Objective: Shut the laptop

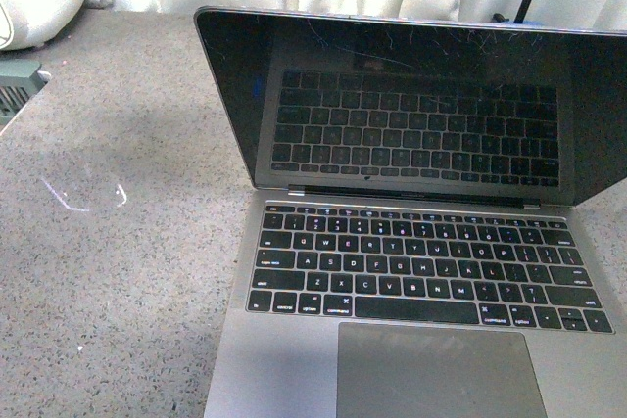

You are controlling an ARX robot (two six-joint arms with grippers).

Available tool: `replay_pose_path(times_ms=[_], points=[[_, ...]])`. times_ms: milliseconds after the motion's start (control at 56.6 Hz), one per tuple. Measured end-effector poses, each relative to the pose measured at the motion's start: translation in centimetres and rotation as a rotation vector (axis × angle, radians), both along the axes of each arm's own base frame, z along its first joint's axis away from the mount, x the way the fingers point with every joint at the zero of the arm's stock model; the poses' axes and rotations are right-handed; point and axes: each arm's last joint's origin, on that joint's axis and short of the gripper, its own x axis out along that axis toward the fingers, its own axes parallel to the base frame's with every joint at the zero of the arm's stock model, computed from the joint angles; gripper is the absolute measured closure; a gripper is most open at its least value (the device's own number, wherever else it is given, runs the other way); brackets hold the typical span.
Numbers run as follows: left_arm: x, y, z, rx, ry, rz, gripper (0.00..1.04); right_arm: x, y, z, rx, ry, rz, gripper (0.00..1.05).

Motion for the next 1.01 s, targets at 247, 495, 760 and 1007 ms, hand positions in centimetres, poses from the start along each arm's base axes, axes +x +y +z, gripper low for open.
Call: replay_pose_path(times_ms=[247, 495, 760, 1007], points=[[-0.9, -0.6, -1.2, 0.013, 0.049, -0.031, 1.01, -1.6, 1.2, -2.2, 0.042, 0.088, 0.011, 1.03], [-1.9, -0.9, -1.9, 0.03, 0.079, -0.068, 1.01, -3.0, 1.5, -3.0, 0.083, 0.127, -0.005, 1.04], [-3.5, -1.2, -1.8, 0.027, 0.122, -0.124, 1.01, -4.1, 1.8, -3.3, 0.105, 0.144, -0.021, 1.04], [-5.6, -1.6, -1.6, 0.002, 0.179, -0.19, 1.01, -5.9, 1.9, -3.9, 0.154, 0.18, -0.076, 1.04]])
